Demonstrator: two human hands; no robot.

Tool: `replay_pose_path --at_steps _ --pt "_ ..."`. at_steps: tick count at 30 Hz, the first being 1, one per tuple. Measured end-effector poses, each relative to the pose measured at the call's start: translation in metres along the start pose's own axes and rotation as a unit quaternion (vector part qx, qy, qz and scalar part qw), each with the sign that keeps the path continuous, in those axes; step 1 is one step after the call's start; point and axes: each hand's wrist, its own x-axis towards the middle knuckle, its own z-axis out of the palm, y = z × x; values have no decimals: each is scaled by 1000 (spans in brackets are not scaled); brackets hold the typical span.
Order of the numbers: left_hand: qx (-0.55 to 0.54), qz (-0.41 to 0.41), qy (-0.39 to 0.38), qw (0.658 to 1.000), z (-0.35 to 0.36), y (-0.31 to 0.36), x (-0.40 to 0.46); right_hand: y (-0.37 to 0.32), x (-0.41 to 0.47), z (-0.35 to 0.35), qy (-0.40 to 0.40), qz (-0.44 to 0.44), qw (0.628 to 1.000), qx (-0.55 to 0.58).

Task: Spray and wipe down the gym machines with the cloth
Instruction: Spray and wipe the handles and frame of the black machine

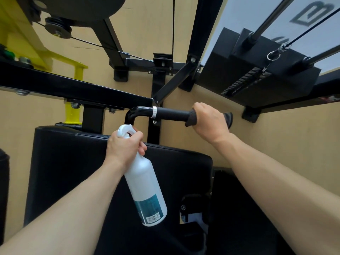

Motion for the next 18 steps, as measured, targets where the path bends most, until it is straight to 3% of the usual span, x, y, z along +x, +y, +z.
replay_pose_path --at_steps 5,8,10,15,18 --pt "6 6 -3 1000 -1 1 -2 9 -13 -8 -57 158 986 17" --pt "-2 12 -4 1000 0 4 -6 19 -33 -22 -158 375 909 93" --pt "-23 5 -19 1000 -1 6 -7 20 -50 -31 -196 446 860 154" --pt "-156 -21 -94 983 -17 -2 -29 -9 -72 -57 -72 493 773 394" --pt "-135 34 -97 986 -22 -3 -63 -38 -79 -83 11 450 722 525"
